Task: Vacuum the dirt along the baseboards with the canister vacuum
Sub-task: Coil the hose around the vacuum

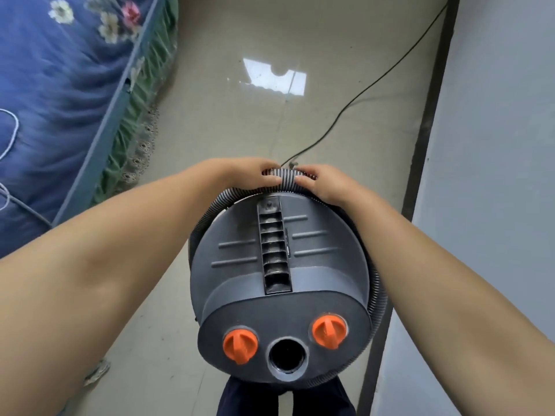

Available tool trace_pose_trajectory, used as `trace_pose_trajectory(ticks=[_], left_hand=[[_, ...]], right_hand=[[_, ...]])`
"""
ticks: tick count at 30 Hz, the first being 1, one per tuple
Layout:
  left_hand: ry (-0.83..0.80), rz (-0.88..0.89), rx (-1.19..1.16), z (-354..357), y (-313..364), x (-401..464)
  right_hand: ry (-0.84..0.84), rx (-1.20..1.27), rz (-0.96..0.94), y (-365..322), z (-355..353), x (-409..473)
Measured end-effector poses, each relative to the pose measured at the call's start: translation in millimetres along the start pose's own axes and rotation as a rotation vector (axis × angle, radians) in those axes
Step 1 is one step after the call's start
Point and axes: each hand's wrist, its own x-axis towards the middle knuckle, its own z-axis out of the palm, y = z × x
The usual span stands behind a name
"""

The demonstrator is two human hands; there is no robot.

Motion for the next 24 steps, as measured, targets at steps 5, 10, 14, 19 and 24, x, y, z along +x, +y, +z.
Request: trace_pose_trajectory(ticks=[5,10,14,19,24], left_hand=[[0.112,-0.047,0.06,22,2,15],[0.064,-0.194,0.113,32,2,40],[0.146,-0.201,0.021,31,0,42],[0.428,-0.082,-0.214,39,10,-11],[0.561,-0.033,-0.395,22,17,-92]], right_hand=[[-0.039,-0.061,-0.041,11,5,11],[-0.02,-0.083,-0.006,25,16,26],[-0.015,-0.053,0.038,27,18,29],[0.133,-0.02,0.076,14,16,-8],[0.164,-0.039,0.139,-24,4,-62]])
